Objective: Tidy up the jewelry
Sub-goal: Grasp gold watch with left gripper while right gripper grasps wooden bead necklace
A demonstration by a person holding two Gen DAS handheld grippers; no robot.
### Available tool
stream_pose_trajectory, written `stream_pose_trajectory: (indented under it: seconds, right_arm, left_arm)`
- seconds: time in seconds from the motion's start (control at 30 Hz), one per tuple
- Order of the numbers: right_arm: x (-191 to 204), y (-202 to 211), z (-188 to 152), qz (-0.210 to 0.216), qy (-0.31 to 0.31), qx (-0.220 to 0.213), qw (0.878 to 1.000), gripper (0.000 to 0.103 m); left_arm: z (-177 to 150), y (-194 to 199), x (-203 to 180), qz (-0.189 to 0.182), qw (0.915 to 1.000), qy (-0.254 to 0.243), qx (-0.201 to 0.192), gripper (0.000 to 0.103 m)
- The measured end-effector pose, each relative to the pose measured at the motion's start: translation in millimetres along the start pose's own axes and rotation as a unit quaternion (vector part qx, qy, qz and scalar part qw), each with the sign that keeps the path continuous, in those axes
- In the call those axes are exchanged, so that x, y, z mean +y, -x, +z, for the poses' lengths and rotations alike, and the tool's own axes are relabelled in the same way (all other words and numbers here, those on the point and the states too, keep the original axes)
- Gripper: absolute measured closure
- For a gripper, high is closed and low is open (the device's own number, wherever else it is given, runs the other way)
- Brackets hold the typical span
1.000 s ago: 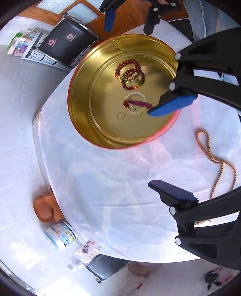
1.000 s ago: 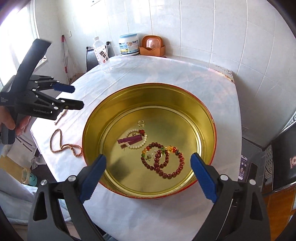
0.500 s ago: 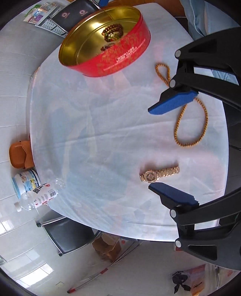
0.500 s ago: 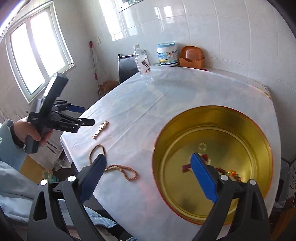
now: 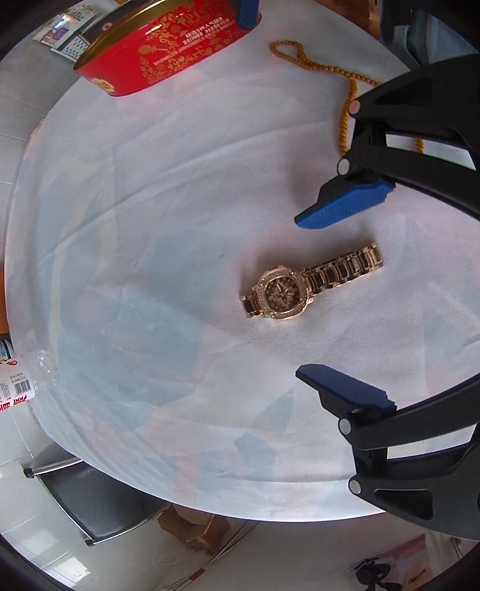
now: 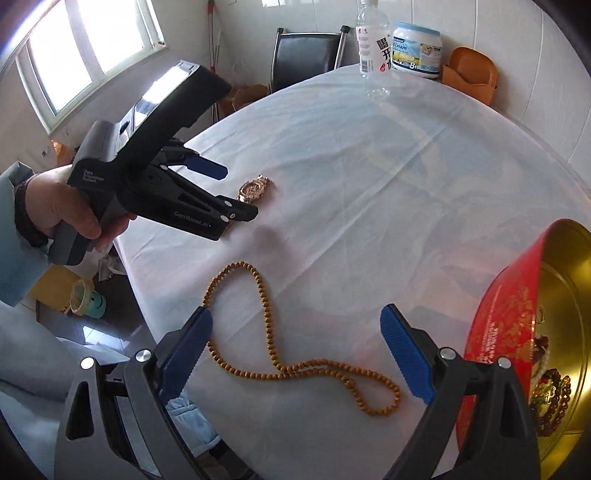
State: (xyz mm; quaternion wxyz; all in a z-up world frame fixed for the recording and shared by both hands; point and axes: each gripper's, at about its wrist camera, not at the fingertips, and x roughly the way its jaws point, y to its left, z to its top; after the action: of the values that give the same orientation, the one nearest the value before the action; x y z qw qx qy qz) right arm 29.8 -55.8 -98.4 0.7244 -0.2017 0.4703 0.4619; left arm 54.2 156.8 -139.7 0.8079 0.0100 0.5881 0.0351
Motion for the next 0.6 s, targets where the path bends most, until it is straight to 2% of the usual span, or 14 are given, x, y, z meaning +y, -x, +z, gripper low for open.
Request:
stream_pose_trajectory:
  seconds: [0.17, 0.2, 0.23, 0.27, 0.3, 0.33, 0.4, 0.47, 0.6]
  right_arm:
    - [12, -33, -4, -0.039, 0.022, 0.023, 0.999, 0.013]
    - [16, -40, -7, -0.043, 0.032, 0.034, 0.998, 0.029]
    - [20, -47, -9, -0.044, 0.044, 0.047, 0.997, 0.053]
    - [24, -49, -12, -0.045, 0.055, 0.048, 0.996, 0.055]
    - [27, -46, -13, -0.040, 0.061, 0.042, 0.996, 0.072]
    - [29, -46, -13, -0.027, 0.062, 0.045, 0.997, 0.087]
    - [30, -46, -12, -0.012, 0.058, 0.055, 0.997, 0.097]
    - [28, -44, -12, -0.005, 0.051, 0.057, 0.997, 0.097]
    - [22, -23, -7, -0.018, 0.039, 0.020, 0.999, 0.097]
  left_arm:
    - [-3, -5, 3, -0.014, 0.9992, -0.030, -0.025, 0.028]
    - [-3, -6, 4, -0.018, 0.9990, -0.031, -0.028, 0.028]
    - [-3, -6, 5, -0.022, 0.9989, -0.030, -0.029, 0.028]
    - [-3, -6, 6, -0.023, 0.9988, -0.029, -0.032, 0.028]
    - [-4, -5, 8, -0.026, 0.9986, -0.025, -0.037, 0.046]
    - [-5, -3, 12, -0.044, 0.9980, -0.016, -0.044, 0.071]
    - [-3, -2, 19, -0.058, 0.9977, 0.002, -0.036, 0.072]
    - [-3, -1, 21, -0.058, 0.9977, 0.004, -0.036, 0.072]
    - [-1, 15, 20, -0.053, 0.9974, 0.012, -0.047, 0.072]
